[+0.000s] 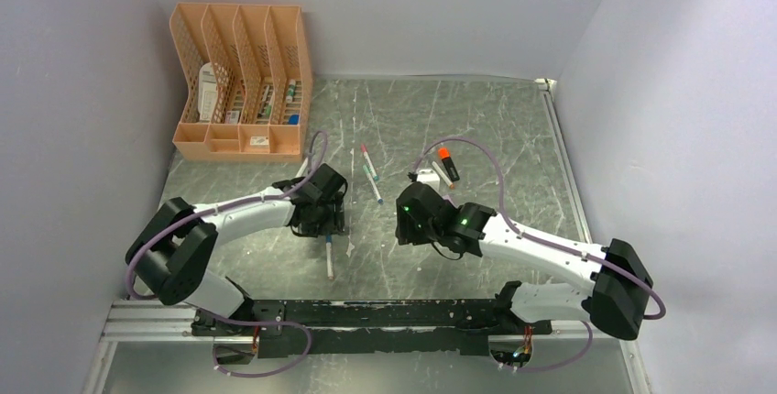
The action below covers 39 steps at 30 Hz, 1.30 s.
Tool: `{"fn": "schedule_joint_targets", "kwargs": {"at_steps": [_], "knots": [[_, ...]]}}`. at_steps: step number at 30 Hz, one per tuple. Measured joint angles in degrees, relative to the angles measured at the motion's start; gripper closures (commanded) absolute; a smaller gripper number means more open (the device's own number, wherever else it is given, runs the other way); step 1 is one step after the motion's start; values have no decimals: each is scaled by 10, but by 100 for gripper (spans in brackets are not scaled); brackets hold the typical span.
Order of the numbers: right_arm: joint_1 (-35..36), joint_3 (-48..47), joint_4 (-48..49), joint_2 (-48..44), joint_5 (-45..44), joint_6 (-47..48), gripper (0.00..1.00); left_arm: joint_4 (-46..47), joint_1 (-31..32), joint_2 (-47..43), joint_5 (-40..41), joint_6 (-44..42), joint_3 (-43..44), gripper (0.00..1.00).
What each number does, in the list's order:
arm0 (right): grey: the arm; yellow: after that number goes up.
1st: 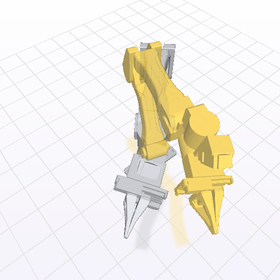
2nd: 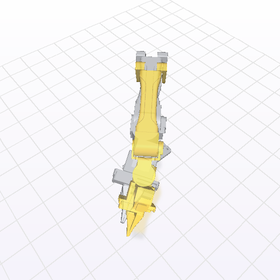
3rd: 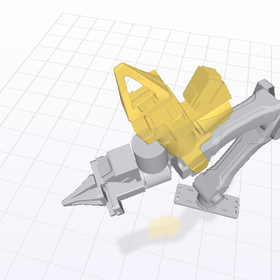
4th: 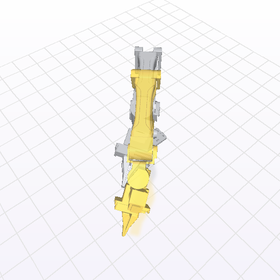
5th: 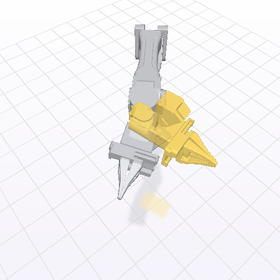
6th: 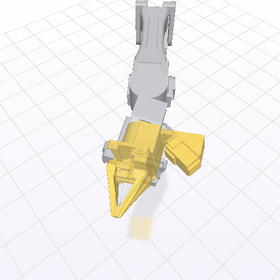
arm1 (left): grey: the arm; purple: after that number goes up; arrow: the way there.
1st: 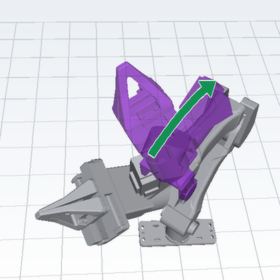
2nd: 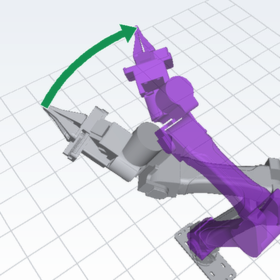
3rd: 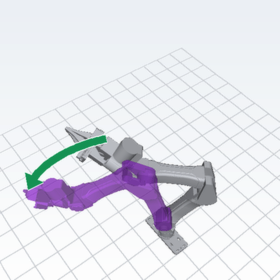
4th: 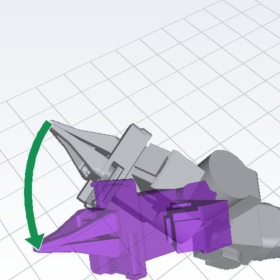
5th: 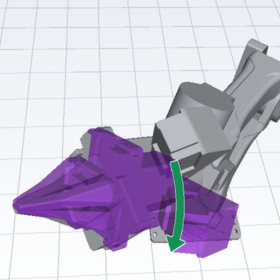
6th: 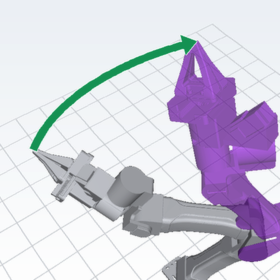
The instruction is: Open the pen caps
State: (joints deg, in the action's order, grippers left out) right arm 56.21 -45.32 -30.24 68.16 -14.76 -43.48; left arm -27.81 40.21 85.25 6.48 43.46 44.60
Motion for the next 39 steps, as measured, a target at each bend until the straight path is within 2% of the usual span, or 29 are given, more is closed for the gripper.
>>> {"fn": "schedule_joint_targets", "kwargs": {"at_steps": [4,9,11,12,20,23,24,28,30,32,39], "knots": [[0,6,2,-7,0,0,55,-2,14,6,27,13,1,45],[0,15,3,-12,0,-2,55,-6,16,12,51,23,1,75],[0,18,2,-16,0,-2,55,-4,16,14,54,24,1,91],[0,18,2,-18,0,-2,55,-3,16,14,54,25,1,93],[0,20,3,-24,2,-4,57,13,20,3,46,27,-6,93],[0,23,8,-24,11,-2,56,28,23,-9,13,29,-6,93],[0,24,10,-23,16,1,55,34,24,-17,1,28,-6,93],[0,24,26,-29,40,19,37,73,26,-68,-57,26,6,93],[-1,24,33,-43,54,31,29,110,27,-99,-86,25,11,93],[-3,24,42,-70,71,44,27,151,27,-130,-115,26,11,93],[-29,50,139,-191,162,50,31,333,27,-222,-208,58,-29,93]]}}
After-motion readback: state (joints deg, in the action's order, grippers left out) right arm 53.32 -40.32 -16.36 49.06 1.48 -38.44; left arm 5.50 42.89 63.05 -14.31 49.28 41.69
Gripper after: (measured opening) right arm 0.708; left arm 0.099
